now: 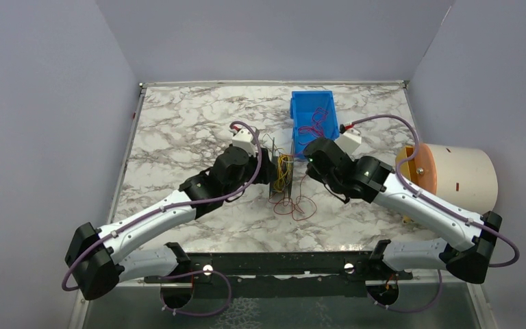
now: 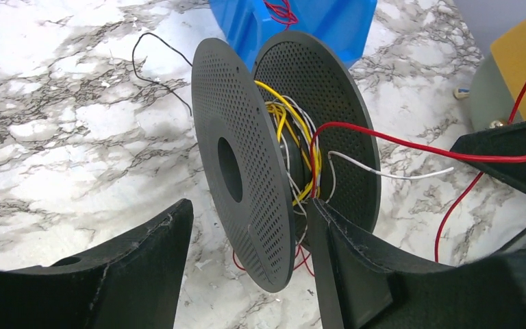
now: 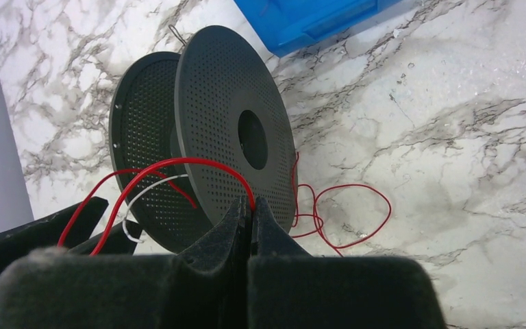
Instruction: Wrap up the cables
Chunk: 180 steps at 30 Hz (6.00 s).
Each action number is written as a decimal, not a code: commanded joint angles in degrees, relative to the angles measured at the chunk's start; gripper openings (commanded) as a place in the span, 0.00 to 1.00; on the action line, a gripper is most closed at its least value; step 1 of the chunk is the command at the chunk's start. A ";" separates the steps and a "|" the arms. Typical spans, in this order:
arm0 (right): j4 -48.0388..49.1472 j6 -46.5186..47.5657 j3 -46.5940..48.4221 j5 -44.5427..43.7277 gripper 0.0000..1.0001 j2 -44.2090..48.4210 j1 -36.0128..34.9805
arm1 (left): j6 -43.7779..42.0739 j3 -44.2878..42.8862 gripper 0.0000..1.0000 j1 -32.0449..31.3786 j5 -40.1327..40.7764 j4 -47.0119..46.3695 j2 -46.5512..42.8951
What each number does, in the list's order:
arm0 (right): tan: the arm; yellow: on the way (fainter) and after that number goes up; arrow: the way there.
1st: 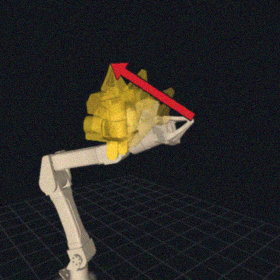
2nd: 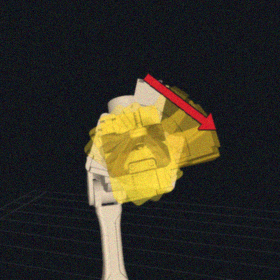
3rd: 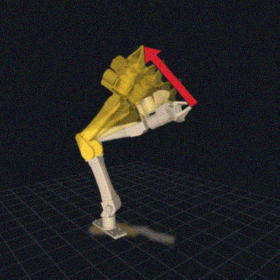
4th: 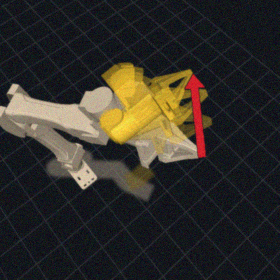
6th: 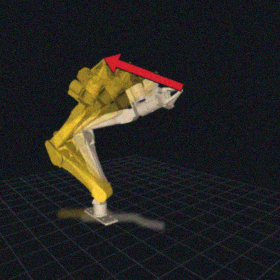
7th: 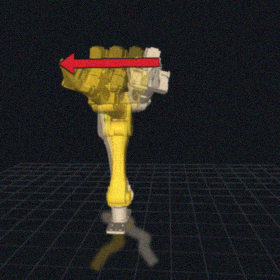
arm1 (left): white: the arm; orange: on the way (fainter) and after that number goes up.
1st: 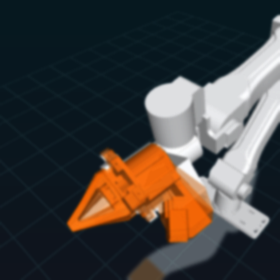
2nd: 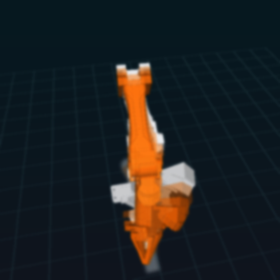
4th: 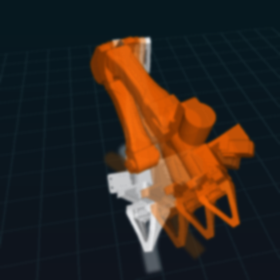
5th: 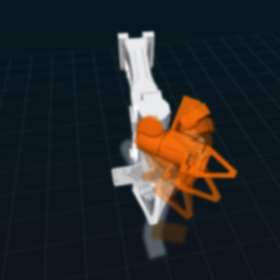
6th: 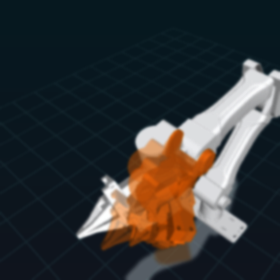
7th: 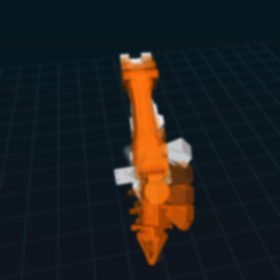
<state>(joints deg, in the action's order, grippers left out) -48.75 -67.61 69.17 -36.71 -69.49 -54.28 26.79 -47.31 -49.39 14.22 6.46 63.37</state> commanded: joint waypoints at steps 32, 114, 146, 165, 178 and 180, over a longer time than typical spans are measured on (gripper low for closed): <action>4.79 -5.14 -2.46 9.82 0.01 -0.06 -0.85 | -0.45 -8.66 0.68 -9.88 20.61 6.39 8.40; 17.70 29.72 -8.65 3.28 0.01 -0.70 12.56 | -16.90 -6.62 0.00 -13.72 12.05 13.44 -3.64; 51.89 31.83 -29.63 32.41 0.28 -5.56 17.76 | -14.31 -10.90 0.00 -13.58 11.32 11.28 -16.89; 73.40 29.35 -39.67 50.23 0.52 -6.33 17.98 | -11.06 -17.16 0.00 -13.65 23.67 9.09 -13.48; 68.74 37.33 -43.28 42.94 0.52 4.94 17.98 | -12.64 -18.89 0.00 -13.61 28.83 6.72 -12.28; 70.83 39.73 -44.08 46.69 0.52 6.39 17.99 | -12.64 -18.86 0.00 -13.57 29.01 6.28 -12.23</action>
<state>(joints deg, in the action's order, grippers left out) 19.86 -33.47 26.96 7.75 -65.98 -36.62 14.06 -63.75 -62.87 39.97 19.75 51.68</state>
